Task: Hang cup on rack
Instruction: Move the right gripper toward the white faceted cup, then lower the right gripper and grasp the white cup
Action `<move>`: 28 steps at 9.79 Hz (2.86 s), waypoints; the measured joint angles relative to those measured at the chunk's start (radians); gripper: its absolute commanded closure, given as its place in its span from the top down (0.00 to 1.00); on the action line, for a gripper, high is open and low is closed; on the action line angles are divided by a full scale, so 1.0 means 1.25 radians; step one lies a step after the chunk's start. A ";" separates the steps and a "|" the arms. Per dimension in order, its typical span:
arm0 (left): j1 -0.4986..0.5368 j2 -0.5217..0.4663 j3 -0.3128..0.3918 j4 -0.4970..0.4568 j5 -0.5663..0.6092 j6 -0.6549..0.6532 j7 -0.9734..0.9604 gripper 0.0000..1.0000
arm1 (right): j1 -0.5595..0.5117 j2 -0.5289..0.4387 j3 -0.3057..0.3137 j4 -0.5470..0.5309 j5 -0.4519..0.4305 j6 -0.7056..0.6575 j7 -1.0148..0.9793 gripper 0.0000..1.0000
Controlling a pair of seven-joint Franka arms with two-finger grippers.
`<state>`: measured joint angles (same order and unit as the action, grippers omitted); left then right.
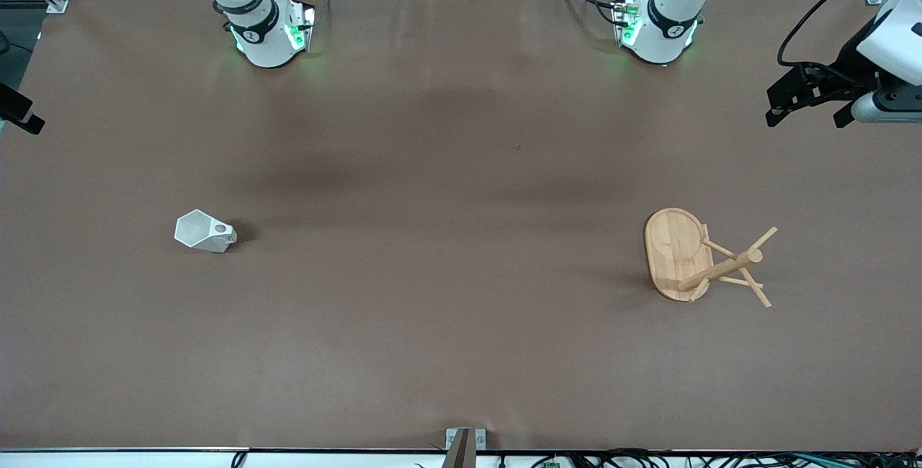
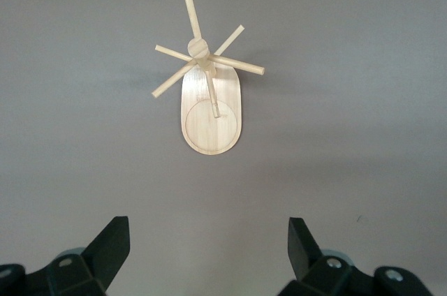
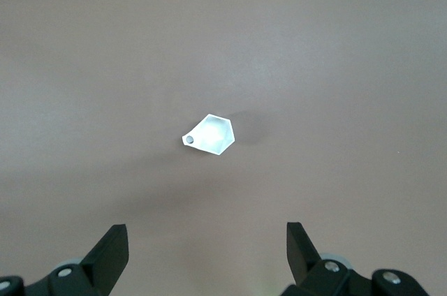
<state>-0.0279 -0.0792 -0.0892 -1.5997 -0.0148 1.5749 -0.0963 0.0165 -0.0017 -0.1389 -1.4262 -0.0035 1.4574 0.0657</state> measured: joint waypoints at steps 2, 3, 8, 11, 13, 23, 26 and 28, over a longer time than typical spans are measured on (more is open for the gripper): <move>0.000 0.000 -0.005 0.001 0.000 0.000 -0.004 1.00 | 0.000 0.000 0.000 0.000 0.003 0.000 0.000 1.00; 0.000 0.000 -0.004 0.002 0.000 0.000 -0.005 1.00 | 0.000 0.000 0.000 0.000 0.003 0.000 0.000 1.00; 0.004 0.000 0.001 0.009 0.000 -0.005 -0.005 1.00 | 0.000 0.000 0.000 0.000 0.003 0.000 0.000 1.00; 0.003 0.000 0.000 0.010 0.000 -0.005 -0.005 1.00 | 0.000 0.006 0.000 -0.040 0.003 0.008 -0.005 1.00; 0.003 0.001 0.000 0.010 0.000 -0.006 -0.005 1.00 | -0.003 0.019 -0.002 -0.139 0.003 0.100 -0.021 1.00; 0.028 0.002 0.002 0.010 0.002 -0.013 -0.004 1.00 | -0.043 0.203 0.002 -0.605 0.003 0.837 -0.113 0.99; 0.048 0.011 0.002 0.010 0.002 -0.015 -0.003 1.00 | -0.041 0.247 0.006 -0.634 0.003 0.882 -0.113 0.90; 0.044 0.012 -0.002 0.010 0.002 -0.015 -0.003 1.00 | -0.041 0.259 0.012 -0.635 0.004 0.888 -0.113 0.78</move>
<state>0.0272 -0.0646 -0.0920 -1.5867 -0.0120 1.5562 -0.1001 -0.0348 0.3216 -0.1233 -2.2203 0.0013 2.5676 -0.0756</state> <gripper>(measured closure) 0.000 0.115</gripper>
